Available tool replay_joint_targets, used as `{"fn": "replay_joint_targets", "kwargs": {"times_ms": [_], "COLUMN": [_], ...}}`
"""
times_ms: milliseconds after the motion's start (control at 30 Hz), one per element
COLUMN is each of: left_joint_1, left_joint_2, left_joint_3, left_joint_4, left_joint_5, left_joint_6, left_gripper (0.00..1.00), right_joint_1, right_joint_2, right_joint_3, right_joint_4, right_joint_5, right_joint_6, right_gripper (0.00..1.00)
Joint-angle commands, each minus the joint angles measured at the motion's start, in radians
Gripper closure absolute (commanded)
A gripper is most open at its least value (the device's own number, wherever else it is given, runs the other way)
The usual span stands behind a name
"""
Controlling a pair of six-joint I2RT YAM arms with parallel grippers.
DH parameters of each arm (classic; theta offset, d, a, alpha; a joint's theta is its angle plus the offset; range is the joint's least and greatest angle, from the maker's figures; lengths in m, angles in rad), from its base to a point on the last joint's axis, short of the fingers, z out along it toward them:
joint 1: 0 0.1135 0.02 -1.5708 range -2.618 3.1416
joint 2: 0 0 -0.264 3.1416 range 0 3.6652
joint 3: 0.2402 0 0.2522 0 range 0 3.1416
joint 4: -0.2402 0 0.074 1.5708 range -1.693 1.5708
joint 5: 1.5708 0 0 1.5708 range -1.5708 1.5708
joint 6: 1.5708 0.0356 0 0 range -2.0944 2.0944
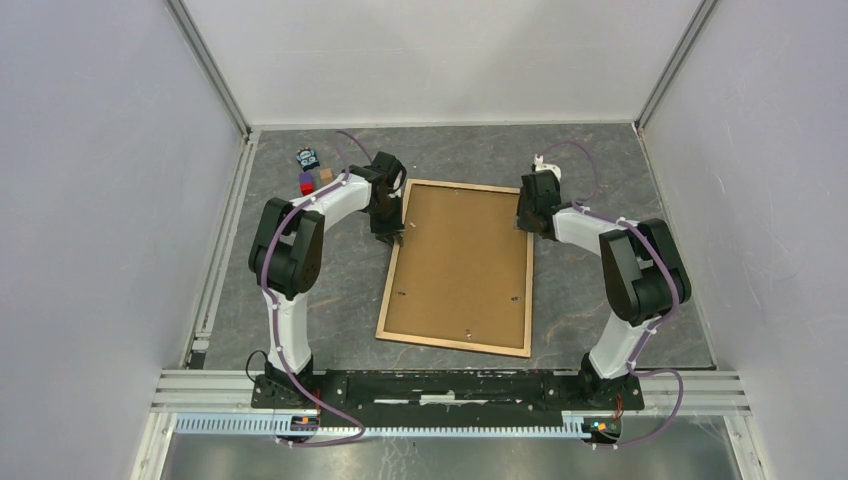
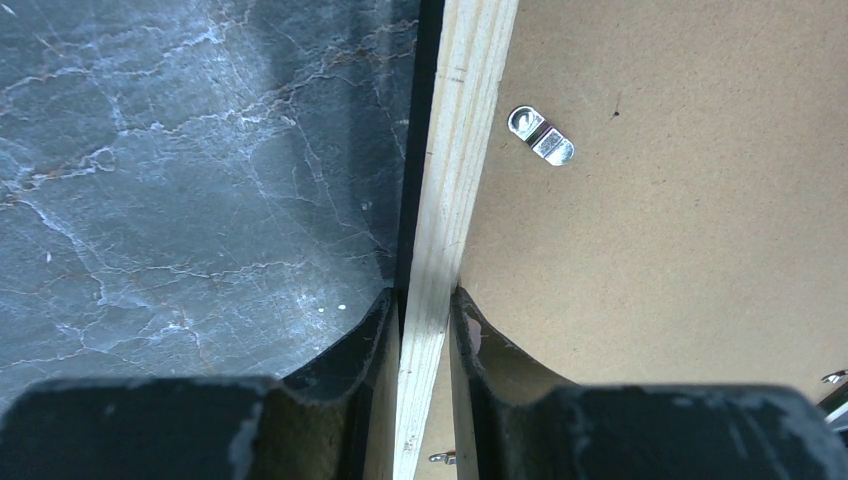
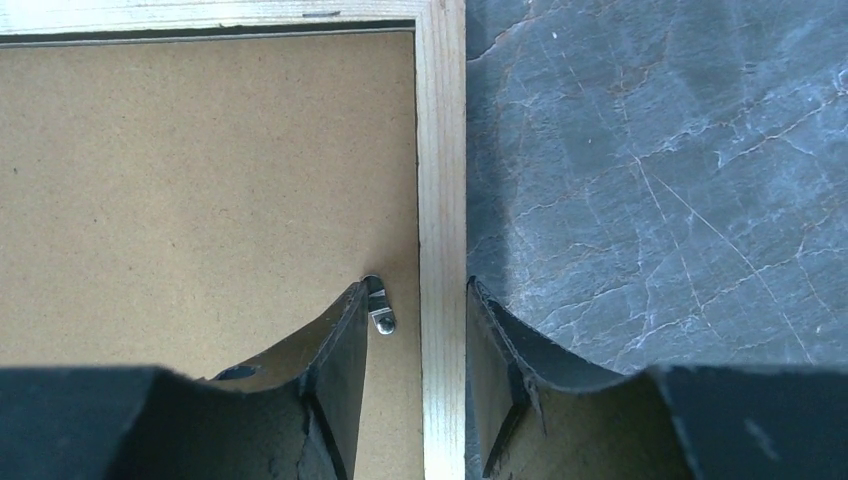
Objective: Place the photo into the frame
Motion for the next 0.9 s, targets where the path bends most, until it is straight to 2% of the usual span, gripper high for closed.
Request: {"fn": "replay_joint_targets", "kwargs": {"times_ms": [0, 467, 600, 867], "left_joint_1": [-0.014, -0.014, -0.014, -0.013], "left_joint_2": [0.027, 0.026, 0.023, 0.025], "left_joint_3": [0.014, 0.012, 0.010, 0.006], "left_joint_4": [0.005, 0.008, 0.012, 0.018], "left_joint_5": [0.079, 0.095, 0.098, 0.108], "left_joint_6": [-0.067, -0.076, -0.078, -0.085], "left_gripper": [0.78, 0.79, 0.79, 0.80], "right_joint_1": [0.030, 0.067, 0.071, 0.076], "right_joint_2": [0.078, 0.091, 0.081, 0.054], "right_joint_3": [-0.004, 0.011, 0.003, -0.029], "right_joint_4": [-0.115, -0.198, -0.201, -0.174], "right_joint_5": [0.011, 0.059, 0.046, 0.007], "right_joint_6": [0.029, 0.184, 0.225, 0.381], "right_gripper": [0.65, 0.95, 1.00, 1.00]}}
